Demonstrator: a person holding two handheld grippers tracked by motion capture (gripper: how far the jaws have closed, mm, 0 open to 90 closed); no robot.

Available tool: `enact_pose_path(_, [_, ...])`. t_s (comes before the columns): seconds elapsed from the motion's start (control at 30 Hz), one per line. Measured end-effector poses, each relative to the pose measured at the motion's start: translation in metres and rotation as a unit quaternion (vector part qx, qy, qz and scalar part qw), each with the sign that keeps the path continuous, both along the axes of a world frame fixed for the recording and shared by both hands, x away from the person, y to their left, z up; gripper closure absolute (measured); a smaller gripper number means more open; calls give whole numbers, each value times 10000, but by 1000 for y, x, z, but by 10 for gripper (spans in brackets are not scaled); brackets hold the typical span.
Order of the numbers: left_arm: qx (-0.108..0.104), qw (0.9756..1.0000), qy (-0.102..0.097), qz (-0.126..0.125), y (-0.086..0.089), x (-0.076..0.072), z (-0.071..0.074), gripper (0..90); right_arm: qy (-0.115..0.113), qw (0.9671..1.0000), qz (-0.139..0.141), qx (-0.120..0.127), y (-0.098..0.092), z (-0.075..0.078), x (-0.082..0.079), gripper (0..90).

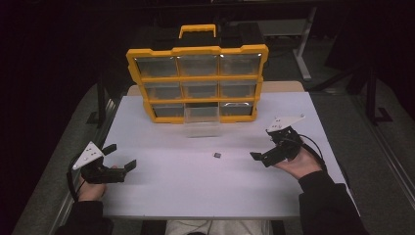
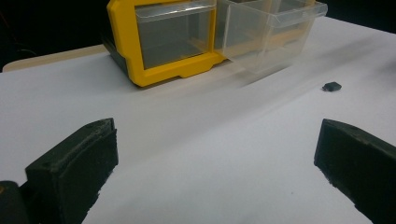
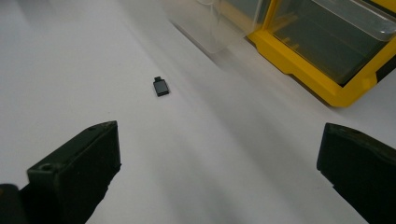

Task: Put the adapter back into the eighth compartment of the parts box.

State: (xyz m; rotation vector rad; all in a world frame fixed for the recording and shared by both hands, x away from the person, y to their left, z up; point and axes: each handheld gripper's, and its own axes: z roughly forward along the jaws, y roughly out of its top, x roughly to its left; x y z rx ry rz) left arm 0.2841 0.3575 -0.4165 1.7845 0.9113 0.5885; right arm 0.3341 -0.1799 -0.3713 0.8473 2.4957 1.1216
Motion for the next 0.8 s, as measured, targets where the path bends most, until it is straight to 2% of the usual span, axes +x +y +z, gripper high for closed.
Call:
enact_pose_path(0.4, [21, 10000, -7, -1, 0, 0, 0, 0, 58, 9998, 137, -118, 11, 4, 4, 0])
enact_pose_path(0.8, [14, 10000, -12, -2, 0, 0, 0, 0, 130, 9987, 391, -308, 30, 9, 12, 0])
